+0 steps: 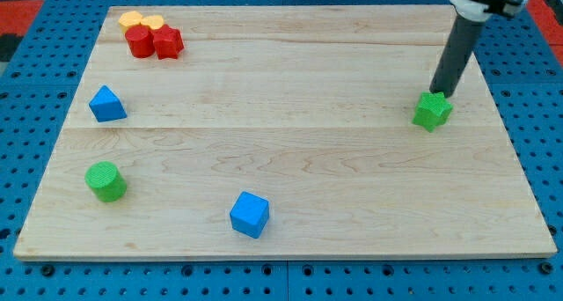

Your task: Move green star towards bottom right

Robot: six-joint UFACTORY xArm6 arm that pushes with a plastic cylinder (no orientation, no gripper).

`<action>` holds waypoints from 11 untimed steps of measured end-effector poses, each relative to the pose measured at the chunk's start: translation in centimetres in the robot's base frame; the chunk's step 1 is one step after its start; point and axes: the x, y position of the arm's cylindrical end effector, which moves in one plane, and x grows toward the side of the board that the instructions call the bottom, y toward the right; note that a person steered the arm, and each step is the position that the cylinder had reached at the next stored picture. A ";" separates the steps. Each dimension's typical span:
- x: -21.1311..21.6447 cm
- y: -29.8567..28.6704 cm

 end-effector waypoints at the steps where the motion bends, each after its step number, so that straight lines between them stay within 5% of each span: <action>1: 2.9 0.0; 3: 6.3 -2.1; 4: 4.7 -2.2; 9: 6.5 -16.9; 11: 8.3 -15.0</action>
